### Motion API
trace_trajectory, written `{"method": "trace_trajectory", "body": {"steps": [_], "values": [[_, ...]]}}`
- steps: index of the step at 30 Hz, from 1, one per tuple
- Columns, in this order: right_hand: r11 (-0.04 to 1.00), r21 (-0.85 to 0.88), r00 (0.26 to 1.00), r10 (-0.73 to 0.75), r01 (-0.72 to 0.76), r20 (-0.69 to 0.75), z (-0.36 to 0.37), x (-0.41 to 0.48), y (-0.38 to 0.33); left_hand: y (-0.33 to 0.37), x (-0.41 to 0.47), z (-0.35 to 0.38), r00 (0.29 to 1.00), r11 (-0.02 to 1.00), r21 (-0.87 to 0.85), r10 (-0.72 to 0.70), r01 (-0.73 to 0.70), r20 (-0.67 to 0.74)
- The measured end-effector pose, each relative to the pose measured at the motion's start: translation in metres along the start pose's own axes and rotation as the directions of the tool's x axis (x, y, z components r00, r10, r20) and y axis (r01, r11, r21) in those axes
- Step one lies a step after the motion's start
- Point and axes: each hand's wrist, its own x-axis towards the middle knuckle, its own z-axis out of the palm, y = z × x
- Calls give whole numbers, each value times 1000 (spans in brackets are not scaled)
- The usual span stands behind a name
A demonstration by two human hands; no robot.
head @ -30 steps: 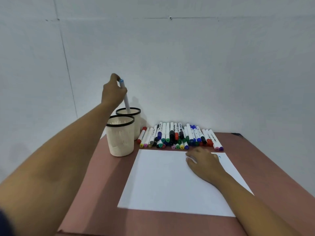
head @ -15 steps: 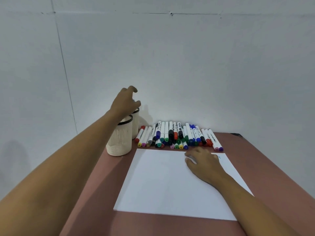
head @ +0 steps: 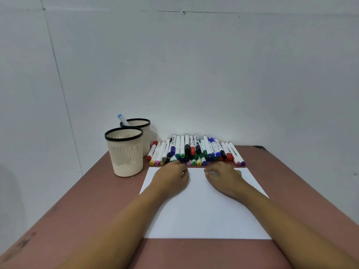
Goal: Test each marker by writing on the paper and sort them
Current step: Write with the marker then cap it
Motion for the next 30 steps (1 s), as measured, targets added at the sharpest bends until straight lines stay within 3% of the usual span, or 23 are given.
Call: {"method": "trace_trajectory", "body": {"steps": [3, 8, 12, 18, 24, 30], "values": [[989, 139, 999, 38, -42, 29, -13, 6, -3, -2, 1, 2, 1000, 1000, 3, 12, -12, -17], [999, -28, 975, 13, -20, -220, -28, 35, -10, -4, 1, 3, 1000, 999, -36, 19, -20, -22], [991, -136, 983, -20, -5, -181, -15, 52, -8, -5, 1, 2, 1000, 998, -51, 21, -22, -14], [991, -134, 960, -23, -15, -278, 2, 54, -9, -5, 0, 2, 999, 997, -63, 38, -38, -4], [1000, 28, 885, 24, -12, -466, -2, 48, -10, -4, -1, 0, 996, 998, -51, 48, -45, 79], [902, 410, 736, 187, 134, -651, -17, 23, -10, -3, -5, -2, 988, 998, -58, 46, -38, 148]]}}
